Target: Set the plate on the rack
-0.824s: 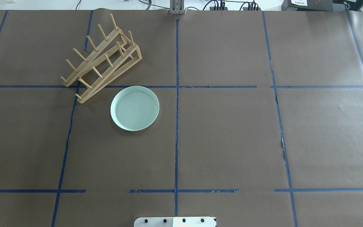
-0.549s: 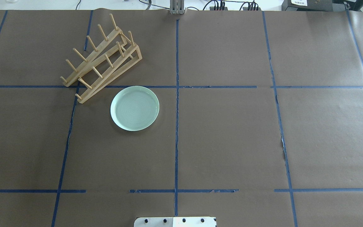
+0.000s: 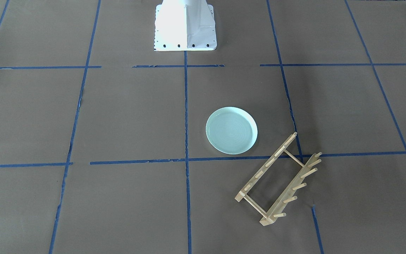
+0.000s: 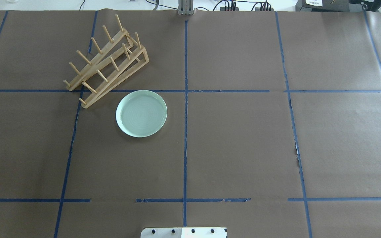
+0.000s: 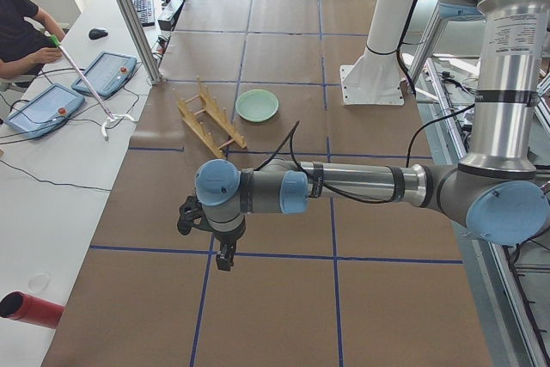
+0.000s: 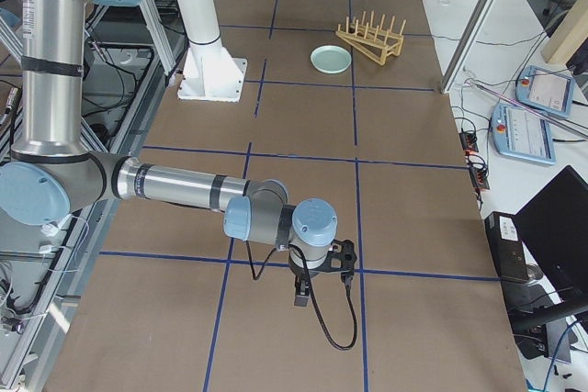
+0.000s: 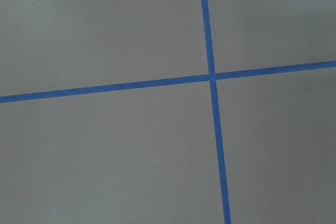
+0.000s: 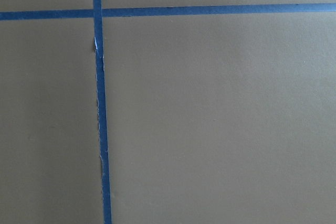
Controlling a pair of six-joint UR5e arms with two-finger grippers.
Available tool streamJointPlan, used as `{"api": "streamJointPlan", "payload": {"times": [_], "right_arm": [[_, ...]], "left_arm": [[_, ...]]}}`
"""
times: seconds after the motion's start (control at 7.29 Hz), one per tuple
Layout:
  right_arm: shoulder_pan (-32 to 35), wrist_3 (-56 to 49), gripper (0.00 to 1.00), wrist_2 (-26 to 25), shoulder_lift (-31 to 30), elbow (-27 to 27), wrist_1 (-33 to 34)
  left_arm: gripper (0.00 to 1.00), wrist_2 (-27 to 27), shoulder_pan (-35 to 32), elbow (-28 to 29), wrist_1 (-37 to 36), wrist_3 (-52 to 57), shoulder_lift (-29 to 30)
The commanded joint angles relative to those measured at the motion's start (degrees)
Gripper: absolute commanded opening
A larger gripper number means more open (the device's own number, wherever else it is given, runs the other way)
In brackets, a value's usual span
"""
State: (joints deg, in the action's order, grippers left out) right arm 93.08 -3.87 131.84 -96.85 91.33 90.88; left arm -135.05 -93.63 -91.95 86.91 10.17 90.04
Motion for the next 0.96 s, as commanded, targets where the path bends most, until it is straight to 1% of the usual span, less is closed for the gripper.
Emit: {"api": "streamJointPlan", "payload": {"times": [0.0, 0.14, 0.27, 0.41, 0.55, 0.69, 0.82], "right_arm": [[0.0, 0.0, 1.00, 0.0, 0.0, 0.0, 0.0], [0.0, 0.0, 1.00, 0.0, 0.0, 0.0, 0.0], [0.0, 0.0, 1.00, 0.0, 0.0, 0.0, 0.0], [0.0, 0.0, 1.00, 0.0, 0.0, 0.0, 0.0], [0.0, 0.0, 1.00, 0.0, 0.0, 0.1, 0.0], [0.0, 0.0, 1.00, 0.0, 0.0, 0.0, 0.0], [0.0, 0.0, 1.00, 0.0, 0.0, 0.1, 0.0]], "left_arm": [[1.00, -1.6, 0.1, -3.6, 0.2, -0.6, -2.9], [1.00, -6.0, 1.3, -4.0, 0.4, -0.6, -2.8], [1.00, -9.8, 3.5, -4.5, 0.4, -4.9, -2.2], [1.00, -10.3, 9.3, -5.6, 4.0, -17.8, 0.4], [1.00, -9.9, 15.1, -7.3, 10.6, -33.4, 2.0], [1.00, -9.8, 18.9, -9.8, 16.3, -46.2, 2.7], [1.00, -8.2, 25.5, -11.1, 17.7, -59.6, 7.9]]}}
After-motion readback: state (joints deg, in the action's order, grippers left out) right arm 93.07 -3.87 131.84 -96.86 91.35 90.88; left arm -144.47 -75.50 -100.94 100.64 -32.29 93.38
